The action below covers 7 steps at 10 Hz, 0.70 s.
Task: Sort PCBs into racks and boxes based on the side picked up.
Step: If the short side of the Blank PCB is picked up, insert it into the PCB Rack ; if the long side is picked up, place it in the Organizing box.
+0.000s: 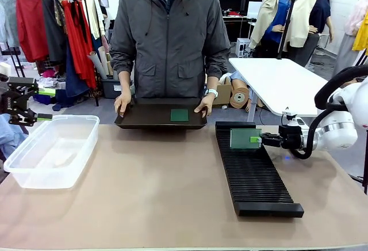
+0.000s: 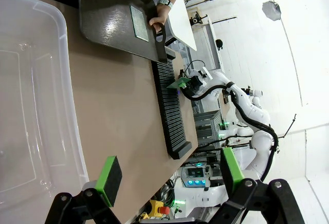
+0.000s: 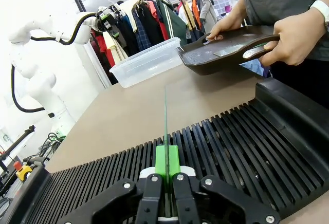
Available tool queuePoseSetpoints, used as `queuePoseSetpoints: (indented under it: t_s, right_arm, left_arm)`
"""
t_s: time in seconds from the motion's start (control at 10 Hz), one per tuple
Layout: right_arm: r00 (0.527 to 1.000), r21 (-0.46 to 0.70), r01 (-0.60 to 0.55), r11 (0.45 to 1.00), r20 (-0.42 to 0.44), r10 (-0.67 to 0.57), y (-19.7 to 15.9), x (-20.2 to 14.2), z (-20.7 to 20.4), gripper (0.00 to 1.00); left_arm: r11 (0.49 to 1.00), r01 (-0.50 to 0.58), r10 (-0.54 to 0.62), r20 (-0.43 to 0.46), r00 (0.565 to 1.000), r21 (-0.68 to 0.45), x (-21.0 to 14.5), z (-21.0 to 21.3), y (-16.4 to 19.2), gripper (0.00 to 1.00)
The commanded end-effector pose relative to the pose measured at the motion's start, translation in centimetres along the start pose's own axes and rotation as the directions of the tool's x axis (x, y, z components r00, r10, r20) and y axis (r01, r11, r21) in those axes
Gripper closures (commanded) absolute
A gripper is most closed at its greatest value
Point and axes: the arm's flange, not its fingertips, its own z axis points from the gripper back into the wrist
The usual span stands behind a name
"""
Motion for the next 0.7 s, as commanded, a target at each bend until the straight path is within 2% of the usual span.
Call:
queuePoseSetpoints:
  t_s: [0.0, 0.3, 0.6]
  right_arm:
    - [0.999, 0.024, -0.047, 0.999, 0.01, 0.047, -0.02, 0.08, -0.11, 1.0]
    - [0.996, 0.046, -0.091, 0.995, 0.002, 0.091, 0.24, -0.28, -0.21, 1.0]
    - [0.994, 0.009, -0.105, 0.994, -0.004, 0.105, 0.36, -0.81, -0.18, 1.0]
  left_arm:
    - [1.0, 0.001, -0.001, -0.003, 1.0, -0.009, 0.02, 0.1, -0.11, 0.0]
    - [1.0, 0.001, -0.001, -0.003, 1.0, -0.009, 0.02, 0.1, -0.11, 0.0]
    - [1.0, 0.001, -0.001, -0.003, 1.0, -0.009, 0.02, 0.1, -0.11, 0.0]
